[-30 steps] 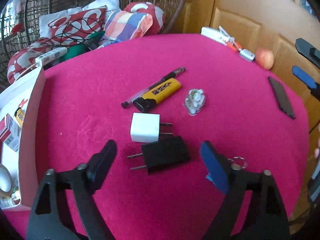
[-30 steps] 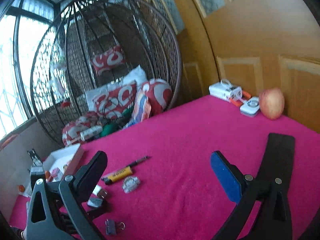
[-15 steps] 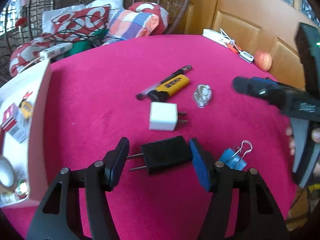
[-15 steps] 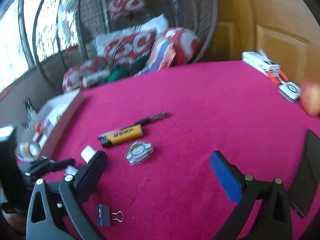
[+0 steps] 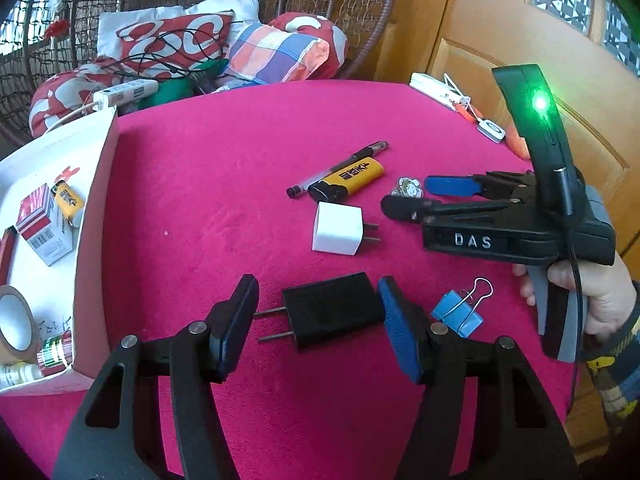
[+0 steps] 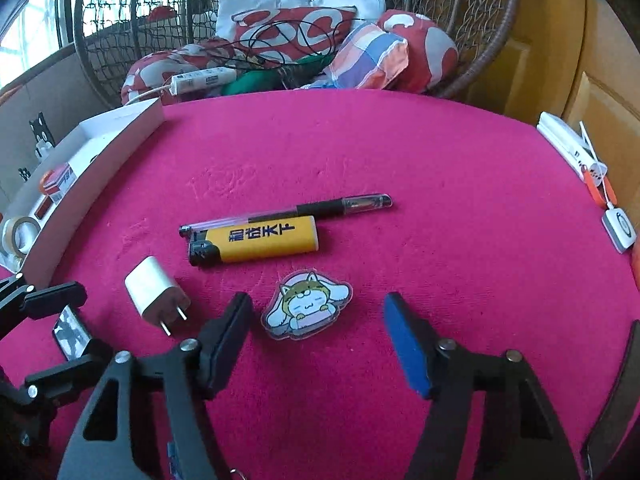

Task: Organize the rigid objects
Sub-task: 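Grasp the black plug with the left gripper while the right approaches the second lighter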

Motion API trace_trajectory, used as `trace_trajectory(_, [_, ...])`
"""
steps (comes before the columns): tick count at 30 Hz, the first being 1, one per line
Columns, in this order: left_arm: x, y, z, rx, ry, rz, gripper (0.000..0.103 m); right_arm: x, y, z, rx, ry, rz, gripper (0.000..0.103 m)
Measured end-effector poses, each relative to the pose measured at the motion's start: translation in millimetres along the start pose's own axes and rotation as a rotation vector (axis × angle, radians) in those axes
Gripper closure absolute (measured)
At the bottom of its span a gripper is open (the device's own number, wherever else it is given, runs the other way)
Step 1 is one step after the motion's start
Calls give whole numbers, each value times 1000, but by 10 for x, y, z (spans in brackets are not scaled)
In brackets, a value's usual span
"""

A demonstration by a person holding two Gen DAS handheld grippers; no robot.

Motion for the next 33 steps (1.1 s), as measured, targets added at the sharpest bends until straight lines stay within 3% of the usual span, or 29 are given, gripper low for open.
trace_trajectory(1, [-2,5,4,1,3,-2,41,-1,7,-11,11,2,-2,68])
trace_trajectory(4, [-4,21,8,2,6,-8,41,-4,35,-52,-4,-16,-15,74])
trace_trajectory(12, [-47,187,-6,0,1,-56,41,-15,461,-154,-21,-93,-145,74])
trace_trajectory(23, [-169,591,-115,4,-27,-156,41,-153,1222,141,-79,-64,-325,74])
trace_trajectory(33, [-247,928,31,1,7,-238,41,-216,1444,393,-95,-10,-382,74])
Point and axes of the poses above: each gripper's, at about its wrist camera, not at the fingertips, and y roughly against the way its jaws point, z to its left, x to its underside, the point moved 9 cm from there along -y, roughly the way its jaws point, and after that the axes turned 13 degrees about z, right-handed, at the moved point
